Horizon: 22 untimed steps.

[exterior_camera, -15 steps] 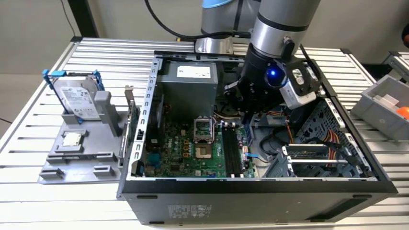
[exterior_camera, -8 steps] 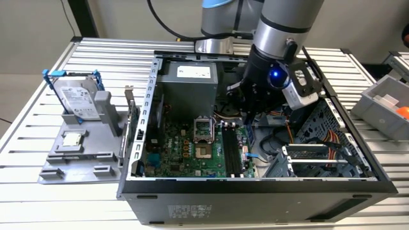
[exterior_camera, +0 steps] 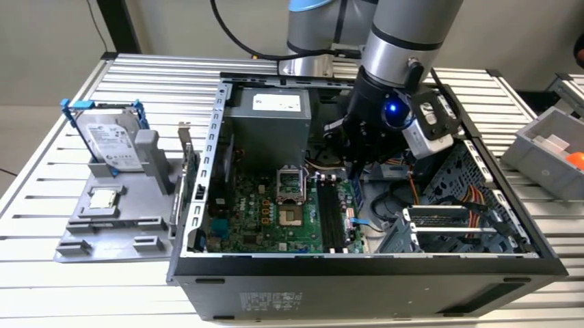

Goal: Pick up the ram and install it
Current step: 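Insert the ram into the slot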

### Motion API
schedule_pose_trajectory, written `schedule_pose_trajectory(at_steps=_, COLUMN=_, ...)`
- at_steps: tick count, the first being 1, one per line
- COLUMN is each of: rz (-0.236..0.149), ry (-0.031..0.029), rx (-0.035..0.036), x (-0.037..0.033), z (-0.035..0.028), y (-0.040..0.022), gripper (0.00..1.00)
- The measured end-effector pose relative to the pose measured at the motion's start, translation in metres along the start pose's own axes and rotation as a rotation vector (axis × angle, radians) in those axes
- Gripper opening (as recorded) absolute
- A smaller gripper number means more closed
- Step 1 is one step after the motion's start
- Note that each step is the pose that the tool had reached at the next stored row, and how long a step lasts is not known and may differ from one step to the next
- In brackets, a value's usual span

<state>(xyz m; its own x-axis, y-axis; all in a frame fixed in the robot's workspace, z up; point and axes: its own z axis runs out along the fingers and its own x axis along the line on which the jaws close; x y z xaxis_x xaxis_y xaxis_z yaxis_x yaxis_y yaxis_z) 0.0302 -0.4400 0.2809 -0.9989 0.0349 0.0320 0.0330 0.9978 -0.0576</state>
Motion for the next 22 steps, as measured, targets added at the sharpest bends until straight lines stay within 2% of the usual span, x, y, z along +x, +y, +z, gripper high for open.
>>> schedule_pose_trajectory(at_steps=14, rz=0.004, ry=0.0001, rx=0.0008, x=-0.0001, z=0.0046, y=0.0003, gripper=0.00)
schedule_pose_trajectory(at_steps=22, rz=0.004, ry=-0.0001, rx=0.0048, x=-0.0003, z=0.0112, y=0.0007, gripper=0.00)
